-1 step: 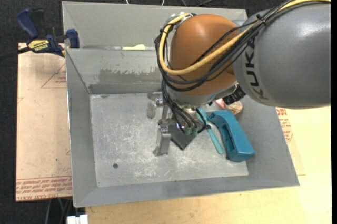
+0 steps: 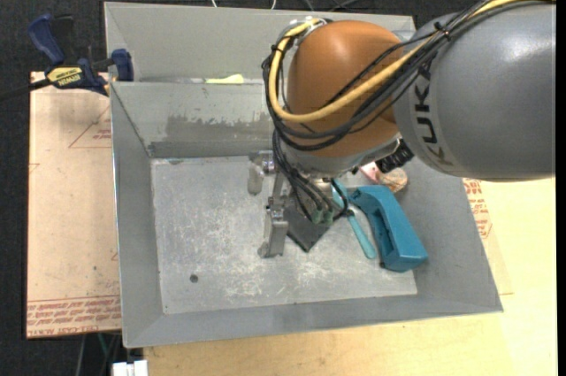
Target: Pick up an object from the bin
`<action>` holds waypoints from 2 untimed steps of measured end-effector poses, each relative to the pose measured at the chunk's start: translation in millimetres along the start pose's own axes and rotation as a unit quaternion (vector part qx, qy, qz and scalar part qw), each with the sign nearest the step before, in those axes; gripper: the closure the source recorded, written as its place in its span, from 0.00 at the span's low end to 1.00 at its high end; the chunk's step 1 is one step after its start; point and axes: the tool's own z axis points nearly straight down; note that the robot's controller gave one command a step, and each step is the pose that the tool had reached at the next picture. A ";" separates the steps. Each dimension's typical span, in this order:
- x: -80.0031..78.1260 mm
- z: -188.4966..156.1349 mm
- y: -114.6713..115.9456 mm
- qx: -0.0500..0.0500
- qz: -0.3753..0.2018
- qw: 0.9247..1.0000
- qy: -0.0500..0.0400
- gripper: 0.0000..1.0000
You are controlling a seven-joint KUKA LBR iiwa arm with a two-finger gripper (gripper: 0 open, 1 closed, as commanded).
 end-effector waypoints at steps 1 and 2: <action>-7.2 17.2 -33.9 0.000 -0.040 0.999 0.000 0.00; -17.1 18.9 -53.0 -0.001 -0.010 1.000 -0.001 0.00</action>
Offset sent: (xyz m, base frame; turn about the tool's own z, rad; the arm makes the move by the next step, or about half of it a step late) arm 0.0189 -0.0554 -0.0185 -0.0143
